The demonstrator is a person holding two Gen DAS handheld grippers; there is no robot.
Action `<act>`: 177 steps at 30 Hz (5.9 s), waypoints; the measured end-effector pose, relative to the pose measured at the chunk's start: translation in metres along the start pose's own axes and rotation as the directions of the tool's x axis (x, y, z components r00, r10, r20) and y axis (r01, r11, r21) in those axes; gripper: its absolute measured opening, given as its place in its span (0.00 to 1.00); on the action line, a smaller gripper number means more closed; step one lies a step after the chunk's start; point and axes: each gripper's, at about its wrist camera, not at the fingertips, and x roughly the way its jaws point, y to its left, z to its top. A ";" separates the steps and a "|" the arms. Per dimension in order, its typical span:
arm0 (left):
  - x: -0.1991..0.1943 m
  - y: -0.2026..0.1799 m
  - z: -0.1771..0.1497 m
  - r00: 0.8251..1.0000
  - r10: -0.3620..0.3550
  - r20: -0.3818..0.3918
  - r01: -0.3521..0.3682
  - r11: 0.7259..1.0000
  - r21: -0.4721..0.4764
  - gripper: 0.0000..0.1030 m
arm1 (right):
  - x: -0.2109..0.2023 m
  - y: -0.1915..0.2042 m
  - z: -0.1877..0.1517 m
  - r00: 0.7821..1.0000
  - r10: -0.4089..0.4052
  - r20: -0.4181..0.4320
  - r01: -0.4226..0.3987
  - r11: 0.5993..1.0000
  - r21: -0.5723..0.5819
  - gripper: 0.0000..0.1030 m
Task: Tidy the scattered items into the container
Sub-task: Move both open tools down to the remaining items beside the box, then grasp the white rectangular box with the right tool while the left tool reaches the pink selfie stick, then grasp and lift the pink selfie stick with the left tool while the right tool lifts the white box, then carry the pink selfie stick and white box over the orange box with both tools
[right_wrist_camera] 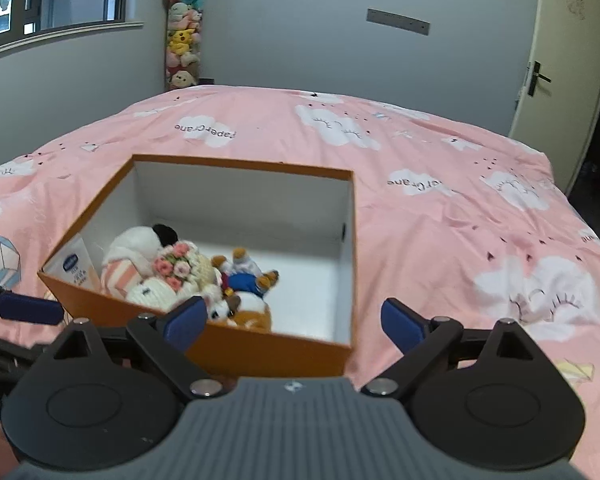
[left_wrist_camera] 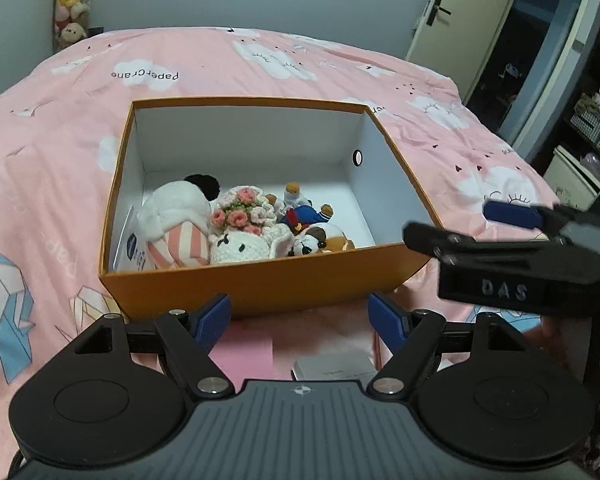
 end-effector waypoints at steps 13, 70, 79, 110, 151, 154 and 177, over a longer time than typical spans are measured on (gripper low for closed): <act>-0.018 -0.002 -0.011 1.000 0.009 0.007 -0.009 1.000 0.000 0.86 | -0.012 -0.014 -0.029 0.990 0.007 -0.142 0.013 0.990 0.139 0.94; 0.052 -0.062 -0.009 0.938 -0.171 -0.303 0.211 0.972 0.104 0.44 | 0.008 -0.089 -0.050 0.914 0.166 -0.370 -0.035 0.942 0.335 0.31; 0.118 -0.081 -0.010 0.909 -0.130 -0.395 0.190 0.975 0.117 0.37 | 0.045 -0.104 -0.070 0.887 0.218 -0.407 -0.039 0.914 0.404 0.31; 0.110 -0.075 -0.016 0.910 -0.194 -0.366 0.218 0.976 0.026 0.31 | 0.041 -0.109 -0.064 0.889 0.301 -0.346 -0.125 0.884 0.450 0.31; -0.040 0.007 0.090 0.951 -0.193 0.242 0.208 0.977 -0.037 0.31 | -0.010 -0.032 0.111 0.981 0.193 -0.037 -0.192 0.981 0.029 0.30; -0.036 0.015 0.100 0.950 -0.182 0.252 0.201 0.978 -0.050 0.31 | 0.000 -0.031 0.123 0.980 0.196 -0.026 -0.195 0.980 0.036 0.30; 0.030 0.025 0.114 0.972 -0.160 0.175 0.173 0.983 -0.066 0.31 | 0.147 0.002 0.095 0.915 0.049 -0.399 -0.094 0.991 -0.093 0.30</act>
